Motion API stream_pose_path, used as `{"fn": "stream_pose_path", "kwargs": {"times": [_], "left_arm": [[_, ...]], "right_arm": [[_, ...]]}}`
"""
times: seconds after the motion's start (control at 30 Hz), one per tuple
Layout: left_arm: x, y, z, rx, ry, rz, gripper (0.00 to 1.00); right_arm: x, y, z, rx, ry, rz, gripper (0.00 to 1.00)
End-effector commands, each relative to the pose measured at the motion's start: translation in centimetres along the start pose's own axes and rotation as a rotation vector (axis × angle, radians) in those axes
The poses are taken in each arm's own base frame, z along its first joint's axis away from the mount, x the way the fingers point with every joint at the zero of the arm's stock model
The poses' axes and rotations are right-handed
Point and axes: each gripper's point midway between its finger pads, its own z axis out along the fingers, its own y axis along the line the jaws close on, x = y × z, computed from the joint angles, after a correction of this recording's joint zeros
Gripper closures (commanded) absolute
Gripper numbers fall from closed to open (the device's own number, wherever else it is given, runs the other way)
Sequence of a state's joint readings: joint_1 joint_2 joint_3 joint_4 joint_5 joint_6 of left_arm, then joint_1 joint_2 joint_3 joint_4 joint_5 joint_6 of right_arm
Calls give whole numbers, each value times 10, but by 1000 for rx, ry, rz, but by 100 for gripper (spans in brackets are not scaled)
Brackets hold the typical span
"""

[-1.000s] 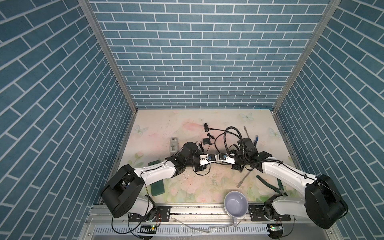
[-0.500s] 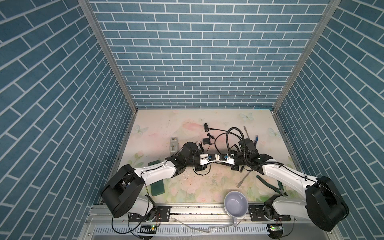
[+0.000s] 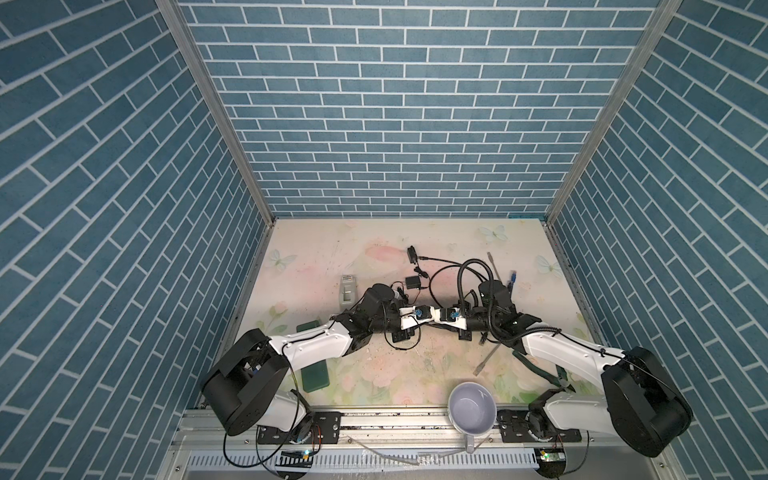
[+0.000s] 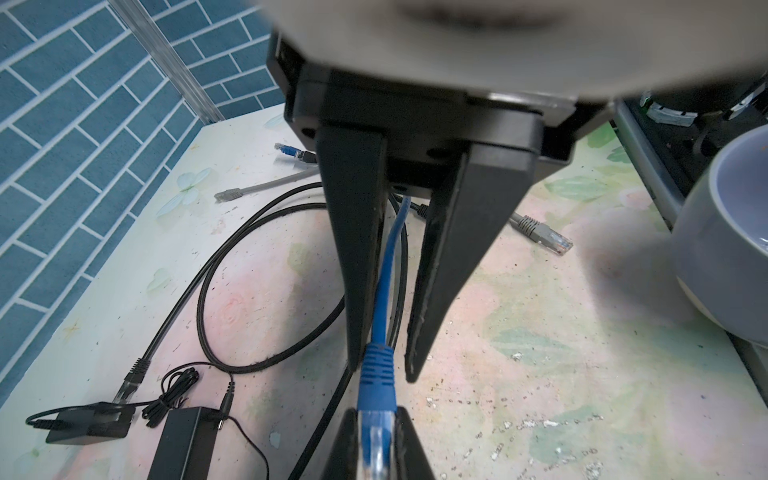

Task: Insert the plug into the switch port
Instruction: 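Carry the blue plug toward the router held by the left gripper, then align the blue plug with the free router port beside the black plug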

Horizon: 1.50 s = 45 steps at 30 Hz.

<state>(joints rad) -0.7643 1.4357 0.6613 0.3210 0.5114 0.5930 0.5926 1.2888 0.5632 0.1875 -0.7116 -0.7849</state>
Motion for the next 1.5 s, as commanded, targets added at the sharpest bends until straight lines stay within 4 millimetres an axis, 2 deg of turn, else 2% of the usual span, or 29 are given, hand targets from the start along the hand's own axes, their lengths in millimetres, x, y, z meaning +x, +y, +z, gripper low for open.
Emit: {"fn": "stream_pose_path", "kwargs": {"times": [0.0, 0.27, 0.4, 0.5, 0.57, 0.67, 0.77, 0.97, 1.1, 1.2, 1.23, 1.47], "left_arm": [[2, -1, 2, -5, -3, -1, 92], [3, -2, 2, -5, 2, -2, 92], [5, -2, 3, -5, 5, -3, 92], [7, -1, 4, -9, 13, -9, 92], [11, 2, 4, -32, 25, -35, 84], [14, 20, 0, -133, 4, -141, 63], [23, 36, -10, -224, -33, -277, 53], [53, 66, -30, -352, 15, -624, 35], [86, 83, -43, -386, 74, -909, 20], [102, 89, -48, -411, 80, -996, 8], [106, 90, -49, -426, 83, -1002, 1], [122, 100, -52, -514, 133, -1056, 0]], "right_arm": [[-15, 9, 3, -44, -87, -9, 80], [-18, 9, 2, -42, -100, -18, 82], [-20, 9, 1, -44, -105, -26, 90], [-19, 9, 2, -45, -104, -24, 100], [-18, 8, 3, -49, -96, -16, 100], [-12, 3, 7, -48, -47, 28, 100], [-3, -2, 13, -33, 7, 73, 100], [15, -6, 32, -29, 129, 185, 100], [21, -11, 44, 2, 159, 248, 100], [23, -14, 53, 18, 161, 293, 100], [25, -13, 56, 23, 173, 308, 100], [28, -16, 72, 92, 196, 390, 100]]}}
